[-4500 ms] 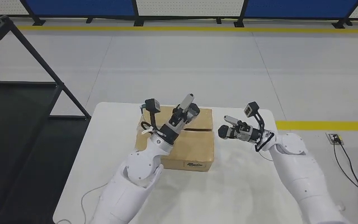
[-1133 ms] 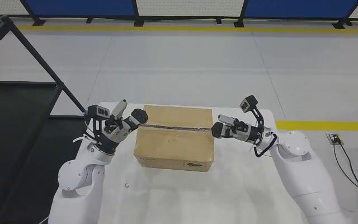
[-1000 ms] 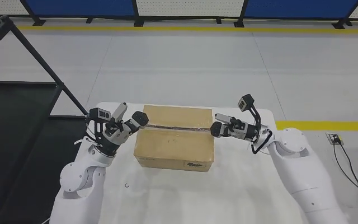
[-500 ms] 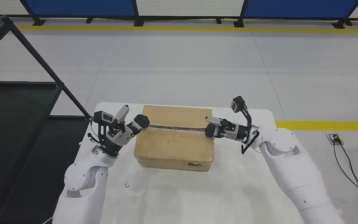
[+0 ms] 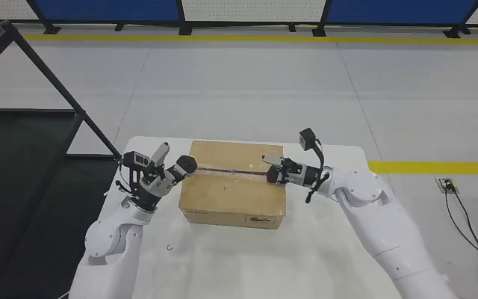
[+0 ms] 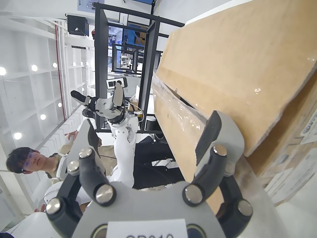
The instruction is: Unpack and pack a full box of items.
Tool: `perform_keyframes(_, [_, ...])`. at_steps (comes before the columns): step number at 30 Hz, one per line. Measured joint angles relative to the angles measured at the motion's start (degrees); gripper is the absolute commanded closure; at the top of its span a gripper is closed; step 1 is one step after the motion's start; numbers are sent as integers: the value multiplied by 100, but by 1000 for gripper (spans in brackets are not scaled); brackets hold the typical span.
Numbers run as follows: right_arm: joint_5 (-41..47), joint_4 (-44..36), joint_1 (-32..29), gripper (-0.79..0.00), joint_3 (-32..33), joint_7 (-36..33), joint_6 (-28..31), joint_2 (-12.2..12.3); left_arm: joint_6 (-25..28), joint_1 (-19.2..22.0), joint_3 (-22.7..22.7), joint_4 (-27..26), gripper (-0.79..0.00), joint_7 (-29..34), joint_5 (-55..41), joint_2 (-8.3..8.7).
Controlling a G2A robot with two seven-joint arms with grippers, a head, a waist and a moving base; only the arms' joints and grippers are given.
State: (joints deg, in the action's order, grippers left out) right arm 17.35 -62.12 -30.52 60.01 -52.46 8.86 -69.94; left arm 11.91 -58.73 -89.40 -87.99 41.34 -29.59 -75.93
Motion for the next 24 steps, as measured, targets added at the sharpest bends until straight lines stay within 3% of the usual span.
perform_keyframes(24, [208,554,626,-785,-909,375,-334,-488,211,-271,-173,129,-785,-127,-418,103])
